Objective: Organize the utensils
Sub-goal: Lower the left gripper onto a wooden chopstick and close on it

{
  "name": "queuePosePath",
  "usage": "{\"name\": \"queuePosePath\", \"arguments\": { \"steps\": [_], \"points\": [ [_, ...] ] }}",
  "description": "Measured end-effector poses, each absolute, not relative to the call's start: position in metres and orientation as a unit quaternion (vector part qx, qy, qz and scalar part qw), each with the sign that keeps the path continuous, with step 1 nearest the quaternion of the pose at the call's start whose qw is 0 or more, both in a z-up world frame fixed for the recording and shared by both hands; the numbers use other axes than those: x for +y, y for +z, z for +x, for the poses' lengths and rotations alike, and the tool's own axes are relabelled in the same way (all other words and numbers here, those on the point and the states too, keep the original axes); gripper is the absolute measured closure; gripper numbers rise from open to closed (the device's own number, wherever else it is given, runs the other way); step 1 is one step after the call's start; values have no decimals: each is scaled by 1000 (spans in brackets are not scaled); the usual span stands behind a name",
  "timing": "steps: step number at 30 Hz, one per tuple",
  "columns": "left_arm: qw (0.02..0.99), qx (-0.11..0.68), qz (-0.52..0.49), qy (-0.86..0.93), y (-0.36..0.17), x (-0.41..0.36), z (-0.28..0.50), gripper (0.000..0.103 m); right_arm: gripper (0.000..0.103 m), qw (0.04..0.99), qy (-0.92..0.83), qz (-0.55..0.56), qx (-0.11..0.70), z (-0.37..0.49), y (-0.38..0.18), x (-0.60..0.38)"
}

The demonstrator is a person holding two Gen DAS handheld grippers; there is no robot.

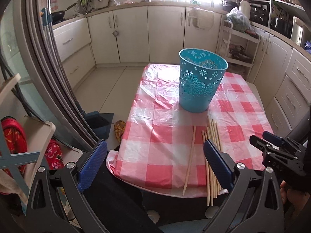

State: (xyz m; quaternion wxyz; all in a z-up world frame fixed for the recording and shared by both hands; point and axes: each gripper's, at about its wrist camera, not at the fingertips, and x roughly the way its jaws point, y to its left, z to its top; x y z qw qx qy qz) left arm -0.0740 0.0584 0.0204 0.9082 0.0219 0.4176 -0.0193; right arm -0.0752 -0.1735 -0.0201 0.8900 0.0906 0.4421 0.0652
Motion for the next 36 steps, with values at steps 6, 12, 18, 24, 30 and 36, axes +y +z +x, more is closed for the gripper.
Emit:
{"name": "queuePosePath", "arguments": {
  "steps": [6, 12, 18, 24, 30, 36],
  "points": [
    [886, 459, 40, -48, -28, 33, -33, 12, 73, 871, 81, 95, 474, -33, -63, -161],
    [872, 481, 54, -75, -58, 9, -4, 18, 84, 862, 77, 90, 493, -7, -89, -163],
    [860, 498, 73, -82, -81, -12, 16, 27, 84, 862, 80, 80, 494, 3, -89, -171],
    [846, 518, 95, -81, -103, -20, 26, 39, 84, 862, 92, 52, 495, 7, -91, -167],
    [842, 519, 111, -96, -112, -27, 28, 59, 94, 861, 102, 10, 498, 8, -92, -167],
    [828, 524, 132, -152, -110, -42, 34, 98, 95, 852, 121, -2, 510, 12, -92, -181]
  ]
}}
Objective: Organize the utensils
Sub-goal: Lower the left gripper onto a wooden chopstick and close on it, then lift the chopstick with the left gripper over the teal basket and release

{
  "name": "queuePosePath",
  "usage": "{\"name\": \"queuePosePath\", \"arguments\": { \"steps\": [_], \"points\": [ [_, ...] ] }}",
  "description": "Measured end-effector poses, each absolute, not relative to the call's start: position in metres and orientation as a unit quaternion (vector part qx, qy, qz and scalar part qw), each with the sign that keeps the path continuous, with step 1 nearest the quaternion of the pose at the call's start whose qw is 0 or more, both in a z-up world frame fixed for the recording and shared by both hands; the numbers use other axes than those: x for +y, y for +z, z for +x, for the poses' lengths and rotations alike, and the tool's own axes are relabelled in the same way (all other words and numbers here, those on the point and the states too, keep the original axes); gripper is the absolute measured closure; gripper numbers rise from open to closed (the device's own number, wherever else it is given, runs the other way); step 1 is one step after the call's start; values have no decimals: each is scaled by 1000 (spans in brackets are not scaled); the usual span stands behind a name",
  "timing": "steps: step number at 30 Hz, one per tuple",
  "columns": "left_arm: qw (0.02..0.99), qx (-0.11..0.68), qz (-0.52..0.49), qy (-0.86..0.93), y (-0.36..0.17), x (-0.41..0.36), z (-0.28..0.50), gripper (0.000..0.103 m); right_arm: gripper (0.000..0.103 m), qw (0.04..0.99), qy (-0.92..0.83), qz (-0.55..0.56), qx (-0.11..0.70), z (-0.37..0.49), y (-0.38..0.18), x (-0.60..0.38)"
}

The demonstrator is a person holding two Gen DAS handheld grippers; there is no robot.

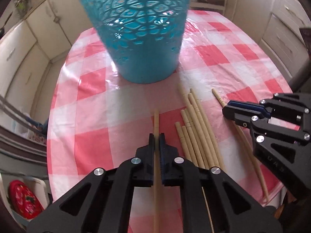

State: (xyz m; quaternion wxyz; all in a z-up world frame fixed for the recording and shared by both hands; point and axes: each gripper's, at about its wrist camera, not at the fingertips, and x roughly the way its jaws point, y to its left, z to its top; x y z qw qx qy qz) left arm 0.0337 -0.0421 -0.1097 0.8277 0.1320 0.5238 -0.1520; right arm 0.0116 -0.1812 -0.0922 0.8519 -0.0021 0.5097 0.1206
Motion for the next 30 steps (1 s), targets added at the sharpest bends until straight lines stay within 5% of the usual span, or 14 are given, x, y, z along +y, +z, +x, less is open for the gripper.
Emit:
{"name": "queuePosePath", "arguments": {
  "steps": [7, 16, 23, 30],
  "points": [
    [856, 478, 20, -196, -17, 8, 29, 98, 95, 854, 147, 80, 493, 9, -99, -206],
    [948, 240, -49, -205, 152, 8, 66, 98, 95, 857, 165, 124, 472, 6, -106, -219],
    [977, 158, -70, -124, 138, -39, 129, 98, 95, 861, 176, 141, 455, 2, -108, -221],
    [975, 193, -72, -78, 76, -51, 165, 98, 95, 856, 183, 162, 456, 2, -110, -225]
  ]
}}
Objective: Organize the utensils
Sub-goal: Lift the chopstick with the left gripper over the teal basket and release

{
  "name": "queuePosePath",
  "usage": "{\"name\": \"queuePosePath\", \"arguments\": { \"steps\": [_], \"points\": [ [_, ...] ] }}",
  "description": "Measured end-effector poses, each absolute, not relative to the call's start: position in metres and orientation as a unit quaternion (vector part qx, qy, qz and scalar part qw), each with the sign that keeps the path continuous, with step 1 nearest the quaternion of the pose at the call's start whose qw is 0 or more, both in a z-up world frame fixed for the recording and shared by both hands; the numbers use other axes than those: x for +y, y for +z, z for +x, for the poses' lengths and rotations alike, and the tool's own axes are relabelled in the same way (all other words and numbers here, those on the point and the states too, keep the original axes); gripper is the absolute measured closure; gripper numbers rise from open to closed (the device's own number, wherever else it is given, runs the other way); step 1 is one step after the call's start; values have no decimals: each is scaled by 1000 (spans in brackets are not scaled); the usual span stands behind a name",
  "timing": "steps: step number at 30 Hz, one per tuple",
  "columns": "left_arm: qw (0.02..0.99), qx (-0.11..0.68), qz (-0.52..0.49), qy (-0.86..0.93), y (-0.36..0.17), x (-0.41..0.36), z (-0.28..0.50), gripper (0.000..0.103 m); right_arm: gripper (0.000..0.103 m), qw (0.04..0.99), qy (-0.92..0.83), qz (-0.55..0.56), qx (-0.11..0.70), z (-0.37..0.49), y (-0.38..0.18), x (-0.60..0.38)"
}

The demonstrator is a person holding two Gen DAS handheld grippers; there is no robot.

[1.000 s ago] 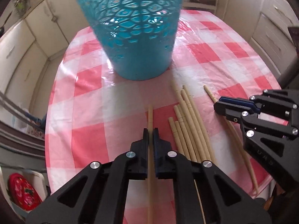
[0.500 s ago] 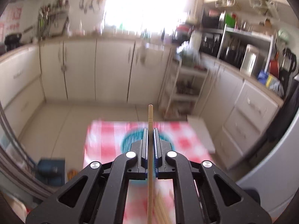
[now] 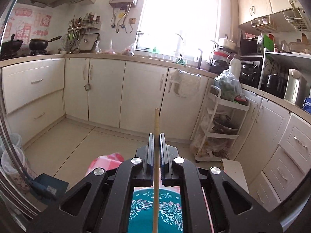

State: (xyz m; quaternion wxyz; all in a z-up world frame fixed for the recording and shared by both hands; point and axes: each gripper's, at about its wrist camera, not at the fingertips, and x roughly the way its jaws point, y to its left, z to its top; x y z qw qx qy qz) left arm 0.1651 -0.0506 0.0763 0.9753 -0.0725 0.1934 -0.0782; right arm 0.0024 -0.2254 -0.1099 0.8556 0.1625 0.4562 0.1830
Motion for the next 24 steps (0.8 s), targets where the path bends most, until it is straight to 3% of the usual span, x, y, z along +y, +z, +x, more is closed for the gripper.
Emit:
{"name": "queuePosePath", "arguments": {
  "steps": [10, 12, 14, 20, 22, 24],
  "points": [
    [963, 253, -49, -73, 39, -29, 155, 95, 95, 851, 178, 142, 473, 4, -106, -222],
    [962, 262, -42, -69, 38, -23, 146, 82, 88, 849, 172, 134, 482, 3, -103, -222],
    [963, 259, -38, -57, 40, -13, 132, 55, 83, 848, 167, 122, 487, 2, -101, -220],
    [963, 262, -57, -40, 42, 30, 84, 37, 83, 858, 129, 13, 497, -1, -95, -192],
    [961, 268, -63, -37, 40, 45, 67, 34, 86, 863, 115, -44, 490, -3, -95, -178],
    [958, 277, -65, -36, 35, 57, 53, 32, 97, 860, 122, -38, 494, -3, -95, -179]
  ]
}}
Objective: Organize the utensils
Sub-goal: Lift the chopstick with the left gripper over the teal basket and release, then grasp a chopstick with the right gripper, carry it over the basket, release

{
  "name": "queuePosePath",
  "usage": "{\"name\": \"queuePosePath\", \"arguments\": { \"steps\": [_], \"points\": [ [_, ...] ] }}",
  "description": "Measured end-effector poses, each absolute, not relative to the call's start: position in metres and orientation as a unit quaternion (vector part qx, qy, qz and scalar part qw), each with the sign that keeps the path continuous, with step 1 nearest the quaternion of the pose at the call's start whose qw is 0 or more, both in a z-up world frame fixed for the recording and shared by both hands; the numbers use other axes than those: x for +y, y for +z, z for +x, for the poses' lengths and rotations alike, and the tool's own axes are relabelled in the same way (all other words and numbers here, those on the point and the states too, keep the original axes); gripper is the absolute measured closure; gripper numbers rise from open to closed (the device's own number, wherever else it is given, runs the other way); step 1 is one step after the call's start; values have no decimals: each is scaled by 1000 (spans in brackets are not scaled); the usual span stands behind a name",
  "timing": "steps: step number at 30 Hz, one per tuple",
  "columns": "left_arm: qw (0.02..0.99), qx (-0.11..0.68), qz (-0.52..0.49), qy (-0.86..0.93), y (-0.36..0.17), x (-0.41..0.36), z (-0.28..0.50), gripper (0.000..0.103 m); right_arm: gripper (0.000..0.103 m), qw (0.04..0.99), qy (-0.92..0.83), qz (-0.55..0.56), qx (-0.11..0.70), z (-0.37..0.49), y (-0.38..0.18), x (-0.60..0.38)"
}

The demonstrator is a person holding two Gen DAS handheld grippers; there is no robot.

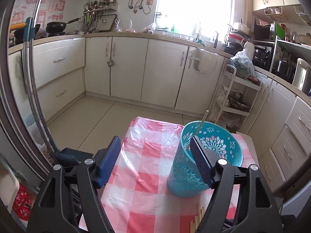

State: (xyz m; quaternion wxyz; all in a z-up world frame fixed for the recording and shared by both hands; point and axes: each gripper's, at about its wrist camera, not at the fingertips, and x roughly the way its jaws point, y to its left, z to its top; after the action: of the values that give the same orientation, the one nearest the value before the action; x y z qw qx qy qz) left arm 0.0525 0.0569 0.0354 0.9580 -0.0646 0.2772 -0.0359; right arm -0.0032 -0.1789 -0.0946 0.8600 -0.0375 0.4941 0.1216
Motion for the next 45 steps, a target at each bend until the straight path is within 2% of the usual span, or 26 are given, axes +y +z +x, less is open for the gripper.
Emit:
{"name": "queuePosePath", "arguments": {
  "steps": [2, 4, 7, 13, 18, 22, 25, 37, 45],
  "points": [
    [956, 286, -60, -35, 30, 66, 37, 28, 97, 855, 132, 1, 502, -4, -92, -190],
    [954, 292, -58, -30, 21, 77, 19, 23, 97, 848, 172, 95, 493, -7, -79, -209],
    [947, 316, -54, -27, 1, 88, 2, 21, 97, 850, 228, 193, 435, -11, -40, -229],
    [928, 365, -69, -26, -35, 101, -17, 21, 97, 890, 277, 210, 296, 11, 70, -225],
    [927, 367, -76, -28, -35, 100, -24, 21, 97, 922, 249, 213, 207, 52, 117, -209],
    [928, 363, -79, -29, -28, 99, -27, 21, 97, 944, 193, 212, 161, 85, 120, -192],
    [929, 360, -79, -26, -23, 99, -29, 20, 97, 954, 155, 202, 157, 105, 106, -181],
    [933, 349, -82, -24, -16, 98, -38, 19, 97, 944, 138, 174, 244, 107, 46, -182],
    [934, 345, -83, -29, -10, 93, -44, 18, 81, 948, 146, 170, 224, 65, 64, -197]
  ]
}}
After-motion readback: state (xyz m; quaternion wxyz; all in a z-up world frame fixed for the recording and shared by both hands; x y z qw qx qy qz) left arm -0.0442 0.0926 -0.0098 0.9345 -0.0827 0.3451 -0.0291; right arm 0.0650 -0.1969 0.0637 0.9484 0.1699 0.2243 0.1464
